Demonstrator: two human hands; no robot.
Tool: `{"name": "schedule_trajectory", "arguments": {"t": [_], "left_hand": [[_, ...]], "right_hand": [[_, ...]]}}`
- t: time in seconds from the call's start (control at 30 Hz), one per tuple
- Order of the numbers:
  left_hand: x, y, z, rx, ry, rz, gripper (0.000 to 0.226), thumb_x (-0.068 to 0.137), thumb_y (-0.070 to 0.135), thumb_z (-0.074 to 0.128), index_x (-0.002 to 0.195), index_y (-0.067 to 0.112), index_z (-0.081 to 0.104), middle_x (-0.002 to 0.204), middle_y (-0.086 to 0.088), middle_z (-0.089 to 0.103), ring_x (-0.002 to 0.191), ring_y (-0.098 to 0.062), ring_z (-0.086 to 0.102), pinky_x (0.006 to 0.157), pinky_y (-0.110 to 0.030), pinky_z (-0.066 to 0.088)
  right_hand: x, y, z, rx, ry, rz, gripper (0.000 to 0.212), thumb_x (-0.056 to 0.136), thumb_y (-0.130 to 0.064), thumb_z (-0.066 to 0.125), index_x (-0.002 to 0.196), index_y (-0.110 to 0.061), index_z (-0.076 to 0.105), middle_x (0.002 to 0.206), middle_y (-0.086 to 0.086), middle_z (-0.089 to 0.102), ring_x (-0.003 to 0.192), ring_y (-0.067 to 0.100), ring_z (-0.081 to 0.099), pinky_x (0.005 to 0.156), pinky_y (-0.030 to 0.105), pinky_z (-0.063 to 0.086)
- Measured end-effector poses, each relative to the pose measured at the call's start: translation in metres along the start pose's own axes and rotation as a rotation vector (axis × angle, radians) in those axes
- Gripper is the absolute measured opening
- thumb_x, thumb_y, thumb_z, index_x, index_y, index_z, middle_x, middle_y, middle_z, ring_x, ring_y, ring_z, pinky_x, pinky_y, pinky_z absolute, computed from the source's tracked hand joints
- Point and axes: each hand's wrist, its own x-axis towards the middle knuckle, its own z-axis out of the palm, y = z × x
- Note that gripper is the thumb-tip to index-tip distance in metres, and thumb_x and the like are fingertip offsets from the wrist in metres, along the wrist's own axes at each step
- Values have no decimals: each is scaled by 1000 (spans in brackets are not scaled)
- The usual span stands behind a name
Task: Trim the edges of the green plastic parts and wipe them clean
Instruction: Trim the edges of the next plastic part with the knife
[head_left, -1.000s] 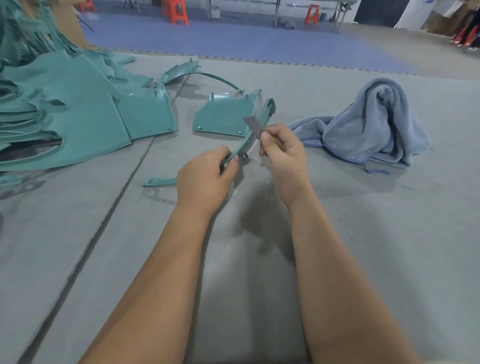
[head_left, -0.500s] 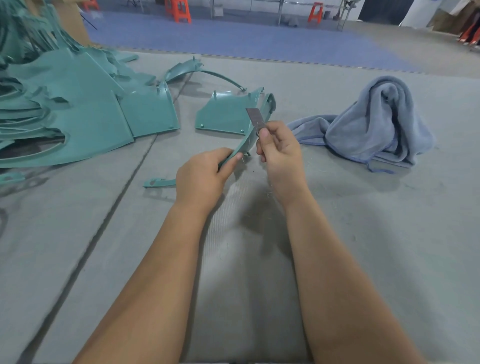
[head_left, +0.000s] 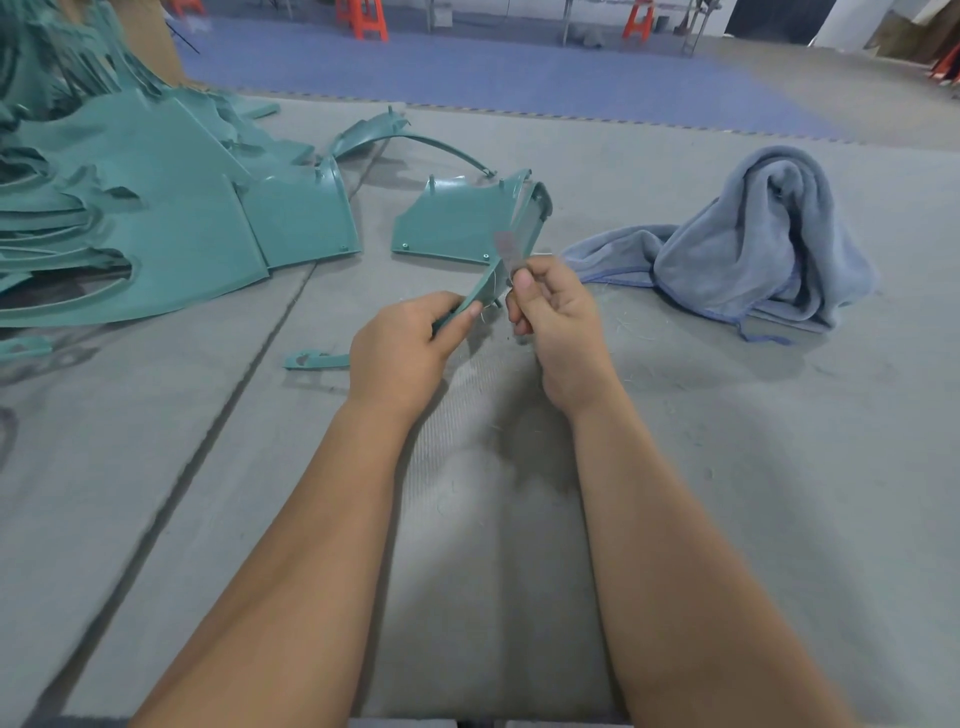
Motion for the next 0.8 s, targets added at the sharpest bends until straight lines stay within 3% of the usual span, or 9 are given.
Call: {"name": "schedule_trajectory", "arguments": {"t": [0.17,0.27,0.37,0.47,0.6,0.67,0.8], "left_hand": [[0,-1,-1,4,13,-5,38,90,55,44,80,25,64,53,6,48,54,-4,46,47,-25,26],[-1,1,-1,-3,22,1,38,90,56,42,86,28,68,54,8,49,54,-4,46,48,-24,30],[-1,4,-2,23,27,18,39,91,55,41,88,28,69,55,7,50,55,-10,46,51,-25,34],[0,7,-5,11,39,10,35,94,52,44,93,27,69,61,6,56,63,-15,52,53,-29,38],[3,10,-7,-42,62,-53,17,92,41,54,94,27,62,70,11,59,69,-17,55,58,-30,40],[5,12,-8,-67,42,-58,9,90,34,56,92,25,59,75,7,63,72,-20,58,62,-33,46],[5,12,-13,-45,35,24,21,97,38,51,102,28,68,81,4,70,79,-20,64,69,-38,50]], "right_hand": [[-2,-1,-3,37,-60,90,12,95,-17,52,86,-18,60,57,-7,50,53,7,40,53,21,32],[0,-6,-9,162,21,138,11,93,-26,51,85,-20,56,62,-1,58,53,14,46,57,28,33],[2,-10,-13,296,82,185,17,101,-26,46,86,-23,51,66,5,68,50,15,54,56,28,39],[2,-12,-10,211,170,180,19,100,-31,47,84,-26,56,57,-1,59,46,12,45,47,23,33],[8,-13,-8,209,203,241,54,103,-48,28,77,-23,69,54,-2,51,51,12,40,50,25,31],[8,-13,-7,189,194,247,60,104,-47,26,71,-22,70,55,-3,49,54,11,39,54,24,31],[3,-14,-2,55,182,144,31,94,-36,46,77,-21,67,62,-13,47,59,3,38,58,16,32]]}}
